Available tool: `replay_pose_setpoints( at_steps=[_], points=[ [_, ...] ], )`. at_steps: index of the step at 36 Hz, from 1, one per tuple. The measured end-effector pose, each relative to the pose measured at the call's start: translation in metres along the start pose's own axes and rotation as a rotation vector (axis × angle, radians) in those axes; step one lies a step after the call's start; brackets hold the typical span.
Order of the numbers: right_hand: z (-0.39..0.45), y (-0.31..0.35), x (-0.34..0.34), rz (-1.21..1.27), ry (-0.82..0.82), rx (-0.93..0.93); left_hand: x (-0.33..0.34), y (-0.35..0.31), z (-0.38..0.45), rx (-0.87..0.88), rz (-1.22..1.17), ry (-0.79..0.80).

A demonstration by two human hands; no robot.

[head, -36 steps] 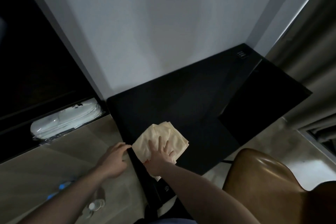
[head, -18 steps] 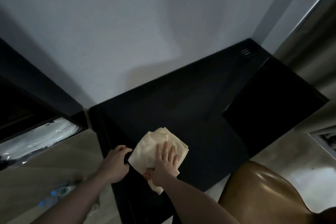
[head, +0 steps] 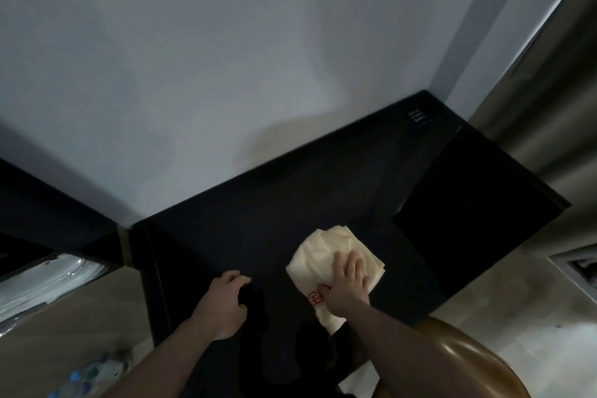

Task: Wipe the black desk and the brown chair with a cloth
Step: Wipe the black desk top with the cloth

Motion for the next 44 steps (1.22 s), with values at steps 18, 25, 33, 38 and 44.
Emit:
replay_pose_setpoints(
  at_steps=[18,25,33,38,44],
  points=[
    [-0.052,0.030,0.004,0.030,-0.029,0.114,-0.006,0.038,-0.027,-0.017,0.048,0.006],
    [-0.033,0.049,0.004,0.041,0.051,0.107,-0.022,0.003,-0.007,0.014,0.053,0.003],
    [0.009,0.024,-0.031,0.281,0.146,0.268,-0.027,-0.052,0.044,-0.008,0.076,0.062],
    [0.055,-0.008,-0.085,0.348,0.121,0.413,-0.039,-0.104,0.091,-0.020,0.085,0.074],
    [0.108,-0.082,-0.158,0.378,0.038,0.447,-0.054,-0.175,0.147,0.009,0.087,0.066]
  ],
)
Point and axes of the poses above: each hand's wrist, its own z-axis towards the middle knuckle, its own x-axis out of the palm, y = z × x, the point moved 10 cm from there along z, towards the middle knuckle, and after that the axes turned 6 degrees about y, right-handed, at the moved point
